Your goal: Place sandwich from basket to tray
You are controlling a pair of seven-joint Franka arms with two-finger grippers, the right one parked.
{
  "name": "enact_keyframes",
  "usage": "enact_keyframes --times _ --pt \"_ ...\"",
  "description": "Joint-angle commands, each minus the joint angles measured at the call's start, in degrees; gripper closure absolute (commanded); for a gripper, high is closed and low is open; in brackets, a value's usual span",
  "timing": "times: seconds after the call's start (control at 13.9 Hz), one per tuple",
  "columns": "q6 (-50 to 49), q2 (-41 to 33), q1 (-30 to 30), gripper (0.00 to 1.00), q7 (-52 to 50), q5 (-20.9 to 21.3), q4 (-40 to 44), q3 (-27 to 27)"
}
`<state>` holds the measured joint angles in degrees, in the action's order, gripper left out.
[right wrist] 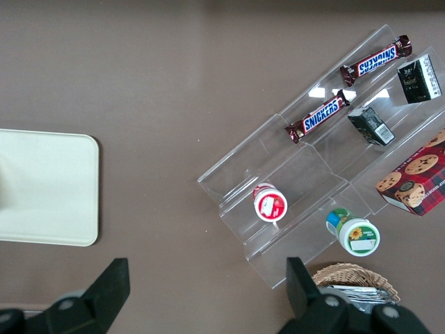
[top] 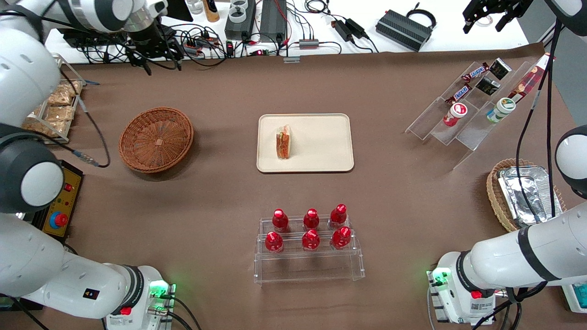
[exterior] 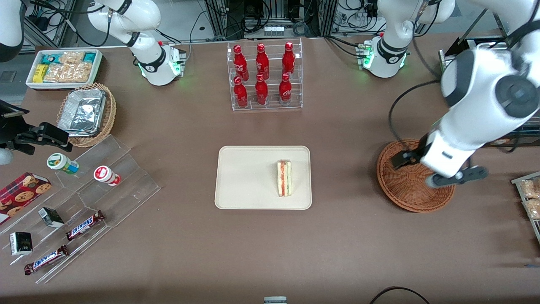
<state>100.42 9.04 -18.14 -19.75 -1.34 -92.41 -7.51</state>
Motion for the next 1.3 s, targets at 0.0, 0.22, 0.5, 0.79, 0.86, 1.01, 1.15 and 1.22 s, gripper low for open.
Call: enact_keyframes --times 0.0,0.22,0.5,0.79,0.86,1.01,1.15,1.22 --pt "-2.49 -5.6 -0.05 0.0 3.99 0.82 -3.13 -1.62" --pt "-7.85 -9.81 4.83 0.0 6.74 0.2 -3.04 0.46" --pt "-14.45 -12.91 15.15 0.0 7.53 0.02 -0.5 10.23" --pt "-17.28 -12.99 15.15 0.0 10.52 0.72 3.81 9.97" --pt "-17.28 -12.91 14.8 0.0 10.43 0.81 3.81 9.97" --pt "-17.45 -12.91 14.36 0.0 10.43 0.9 3.99 9.97" --pt "-18.15 -12.38 14.1 0.0 10.17 0.9 4.25 9.97" --pt "-18.16 -12.2 13.75 0.0 9.91 0.9 4.17 9.97"
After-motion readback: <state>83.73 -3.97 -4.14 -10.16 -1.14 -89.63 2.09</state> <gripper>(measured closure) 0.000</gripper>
